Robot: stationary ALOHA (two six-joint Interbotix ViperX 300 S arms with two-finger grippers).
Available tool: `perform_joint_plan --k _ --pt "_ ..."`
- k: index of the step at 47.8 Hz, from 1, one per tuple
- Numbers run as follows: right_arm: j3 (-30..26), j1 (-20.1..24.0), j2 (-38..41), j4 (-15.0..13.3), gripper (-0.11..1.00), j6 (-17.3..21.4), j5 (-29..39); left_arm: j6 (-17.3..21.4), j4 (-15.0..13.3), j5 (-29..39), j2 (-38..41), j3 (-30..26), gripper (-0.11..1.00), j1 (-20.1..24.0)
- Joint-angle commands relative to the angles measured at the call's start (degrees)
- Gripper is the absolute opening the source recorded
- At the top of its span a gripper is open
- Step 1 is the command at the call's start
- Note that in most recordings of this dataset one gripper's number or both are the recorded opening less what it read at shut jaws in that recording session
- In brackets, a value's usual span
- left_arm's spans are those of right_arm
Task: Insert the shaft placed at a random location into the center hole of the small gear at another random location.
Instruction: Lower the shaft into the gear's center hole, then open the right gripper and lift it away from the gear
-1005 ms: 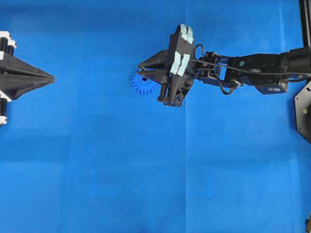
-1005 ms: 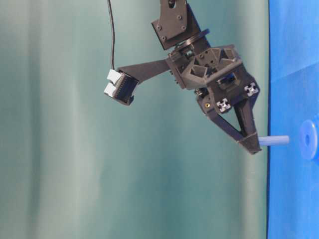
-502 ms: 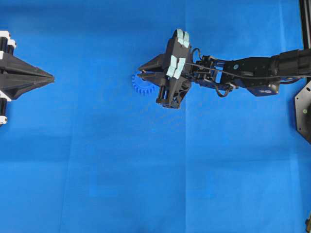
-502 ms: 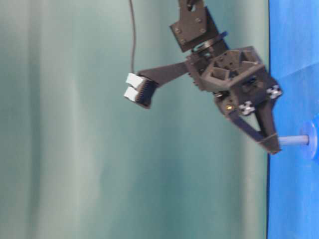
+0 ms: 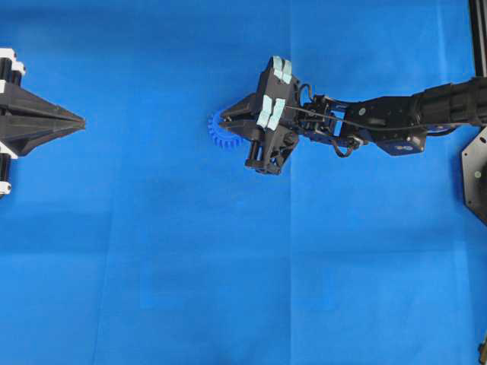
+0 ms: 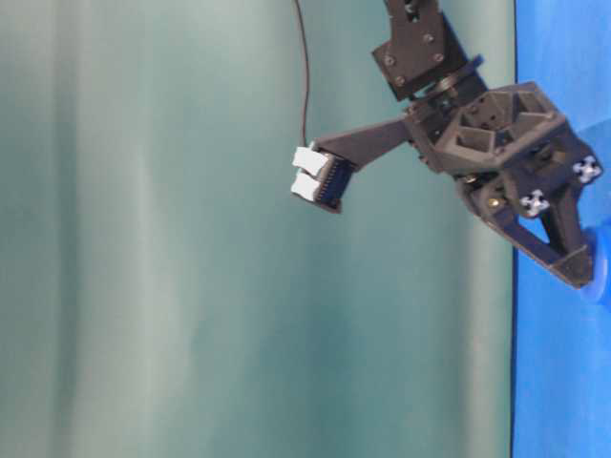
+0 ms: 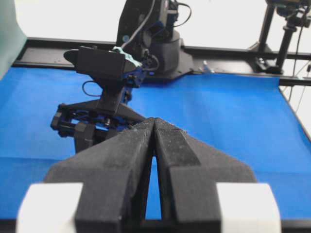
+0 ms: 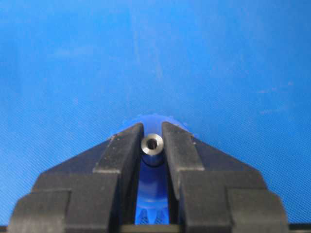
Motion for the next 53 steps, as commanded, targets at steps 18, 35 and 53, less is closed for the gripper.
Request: perform_joint_plan --k 18,35,53 --pt "-0.88 -0.09 -0.35 0.09 0.14 0.26 0.26 0.09 0.09 -0.62 0.26 -0.62 0.0 0.09" --pt "-0.79 -0.09 -4.31 0.09 0.72 -0.18 0.88 0.09 0.09 -0.62 0.35 -0.62 0.0 0.09" --pt "-0.53 -0.09 -12.83 -0.18 0.69 -0.35 6.68 0.0 0.09 -0.62 0.18 -0.62 0.0 0.09"
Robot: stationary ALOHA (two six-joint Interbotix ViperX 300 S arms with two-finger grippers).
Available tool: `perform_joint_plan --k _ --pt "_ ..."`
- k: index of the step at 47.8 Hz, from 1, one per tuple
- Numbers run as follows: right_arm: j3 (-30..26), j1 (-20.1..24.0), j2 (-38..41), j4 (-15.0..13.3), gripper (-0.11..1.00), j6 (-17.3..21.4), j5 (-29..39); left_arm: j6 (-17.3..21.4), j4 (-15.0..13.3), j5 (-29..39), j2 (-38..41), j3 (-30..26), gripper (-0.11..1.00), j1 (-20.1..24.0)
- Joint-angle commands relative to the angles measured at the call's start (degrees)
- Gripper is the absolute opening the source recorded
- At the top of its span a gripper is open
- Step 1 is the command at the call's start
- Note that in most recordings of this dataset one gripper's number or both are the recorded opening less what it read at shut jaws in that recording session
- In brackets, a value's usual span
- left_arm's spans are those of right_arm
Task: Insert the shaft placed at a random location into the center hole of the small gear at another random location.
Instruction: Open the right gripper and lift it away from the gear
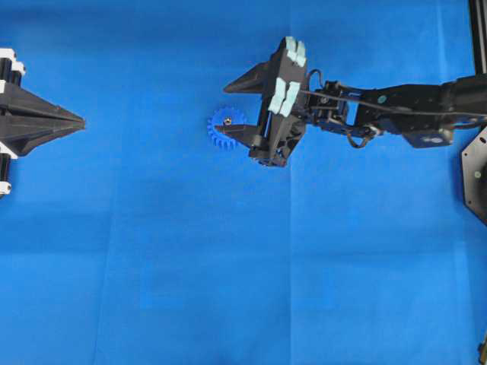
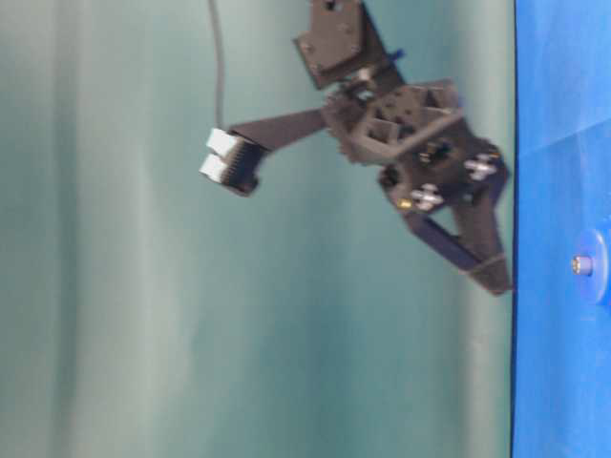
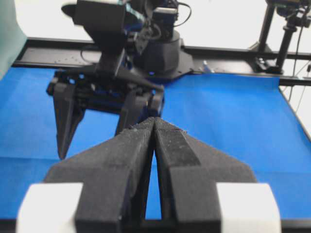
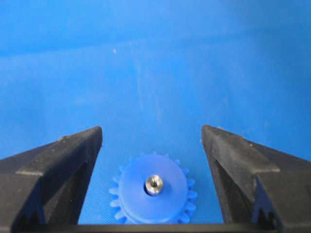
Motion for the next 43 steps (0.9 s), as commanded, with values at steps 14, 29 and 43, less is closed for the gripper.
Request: perform_joint_plan --k 14,29,43 --pt "-0.18 0.18 -4.31 -0.26 0.69 -0.09 2.29 0.0 0.09 -0.53 0.18 -0.53 0.0 0.09" --pt "2.55 0.62 -6.24 -0.26 0.69 0.09 2.99 0.0 0.09 -0.53 0.18 -0.62 0.0 0.09" --pt "6.77 0.7 -10.11 -0.26 0.69 0.26 2.99 0.0 0.09 -0.53 0.18 -0.53 0.0 0.09"
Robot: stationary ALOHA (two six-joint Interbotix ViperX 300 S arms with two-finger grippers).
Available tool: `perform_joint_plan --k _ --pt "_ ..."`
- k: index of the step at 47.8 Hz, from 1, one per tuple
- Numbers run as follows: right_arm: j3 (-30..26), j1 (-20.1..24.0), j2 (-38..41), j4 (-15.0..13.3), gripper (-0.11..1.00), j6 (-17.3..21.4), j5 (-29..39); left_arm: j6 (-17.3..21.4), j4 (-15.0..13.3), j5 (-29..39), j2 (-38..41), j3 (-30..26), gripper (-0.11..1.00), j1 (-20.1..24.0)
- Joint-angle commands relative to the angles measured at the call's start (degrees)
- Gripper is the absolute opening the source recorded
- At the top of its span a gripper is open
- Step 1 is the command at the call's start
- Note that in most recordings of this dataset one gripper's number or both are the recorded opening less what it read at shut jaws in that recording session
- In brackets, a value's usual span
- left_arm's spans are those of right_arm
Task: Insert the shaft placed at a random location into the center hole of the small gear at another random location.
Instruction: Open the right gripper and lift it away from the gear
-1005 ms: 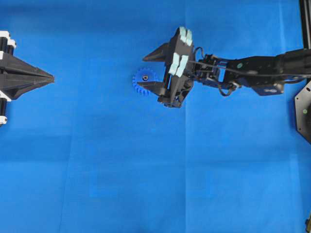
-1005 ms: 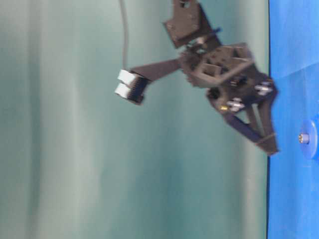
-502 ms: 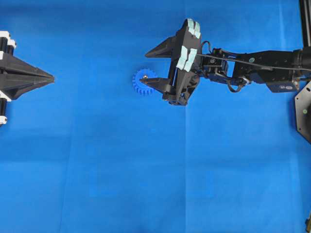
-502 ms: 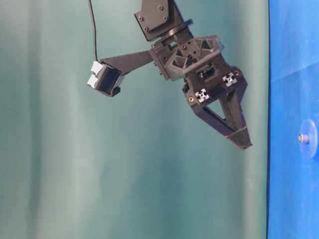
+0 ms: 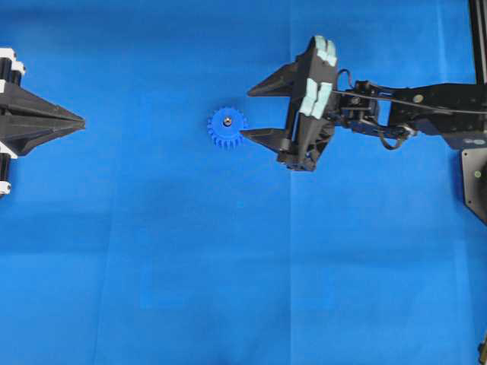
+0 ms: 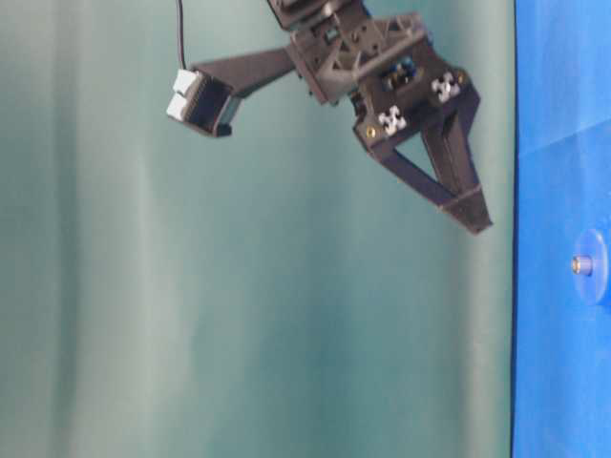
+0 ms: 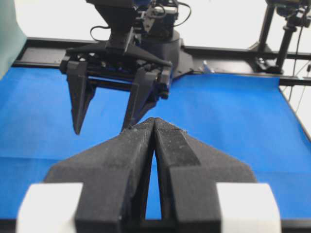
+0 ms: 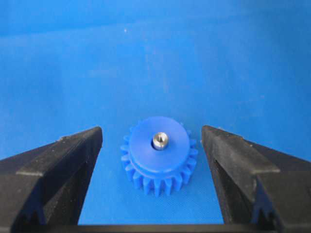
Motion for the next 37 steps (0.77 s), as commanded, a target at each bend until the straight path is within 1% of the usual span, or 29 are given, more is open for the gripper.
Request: perform_joint_plan --k 1,37 --pt "0.26 0.09 -2.2 -0.09 0.69 0.18 -0.18 0.0 0.09 -0.53 0.18 -0.62 0.0 0.09" --pt "0.79 0.09 -2.64 0.0 0.69 0.18 -0.09 0.0 0.09 -0.53 0.18 -0.62 0.0 0.09"
